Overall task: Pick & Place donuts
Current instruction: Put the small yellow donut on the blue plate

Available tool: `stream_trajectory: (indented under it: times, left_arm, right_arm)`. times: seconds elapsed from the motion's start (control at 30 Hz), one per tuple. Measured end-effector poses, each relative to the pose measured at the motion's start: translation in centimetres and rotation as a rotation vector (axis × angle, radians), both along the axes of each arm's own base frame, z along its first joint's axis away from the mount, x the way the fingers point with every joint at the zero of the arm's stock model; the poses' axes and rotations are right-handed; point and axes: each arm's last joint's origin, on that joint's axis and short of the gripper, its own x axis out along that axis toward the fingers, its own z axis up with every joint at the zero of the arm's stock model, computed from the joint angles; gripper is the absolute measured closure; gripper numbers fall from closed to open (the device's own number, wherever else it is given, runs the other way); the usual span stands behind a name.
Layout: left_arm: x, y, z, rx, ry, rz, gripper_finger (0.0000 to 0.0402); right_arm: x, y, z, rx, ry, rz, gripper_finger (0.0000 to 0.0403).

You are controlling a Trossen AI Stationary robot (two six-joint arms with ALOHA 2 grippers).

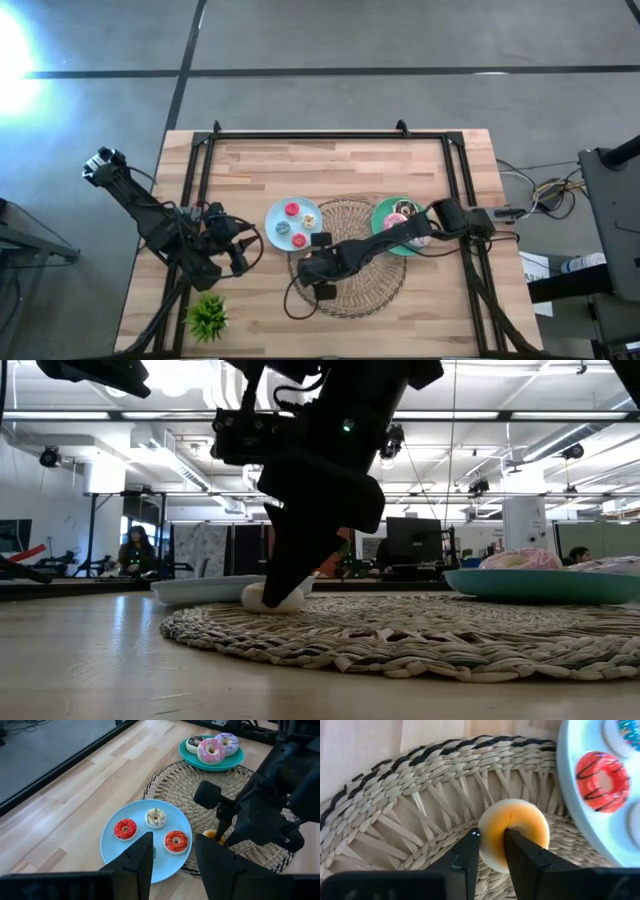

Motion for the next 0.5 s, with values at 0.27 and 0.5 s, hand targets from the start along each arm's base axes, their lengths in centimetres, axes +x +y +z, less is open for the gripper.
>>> stream_trajectory:
  times: [0.27,0.5]
  left_arm:
    - [0.0,0.0,0.0,-0.006,-0.004,0.006,0.0282]
    - [0.0,0.0,0.0,0.015,-0.003,0.002,0.0282]
  right_arm:
    - [0.1,-0.9,0.0,0.155,-0.010,-0.183,0.0372]
    - [0.5,-2.3,4.4,0.439,-0.230,-0.444,0.0393]
